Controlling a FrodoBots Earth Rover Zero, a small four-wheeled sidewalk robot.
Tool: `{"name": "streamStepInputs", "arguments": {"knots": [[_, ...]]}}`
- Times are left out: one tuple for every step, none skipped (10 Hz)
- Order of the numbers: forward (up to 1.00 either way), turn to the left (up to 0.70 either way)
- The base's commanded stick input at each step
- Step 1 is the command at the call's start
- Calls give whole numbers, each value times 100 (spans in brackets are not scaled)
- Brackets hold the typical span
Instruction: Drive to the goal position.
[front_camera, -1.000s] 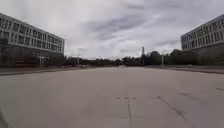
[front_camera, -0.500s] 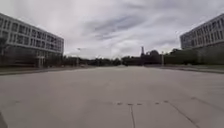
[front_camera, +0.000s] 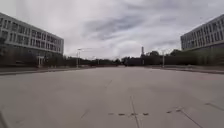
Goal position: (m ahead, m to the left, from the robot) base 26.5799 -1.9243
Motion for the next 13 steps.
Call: {"name": "streamStepInputs", "arguments": {"knots": [[70, 0], [70, 0], [70, 0], [70, 0], [70, 0], [70, 0], [70, 0], [70, 0], [70, 0], [70, 0], [70, 0], [70, 0], [70, 0]]}}
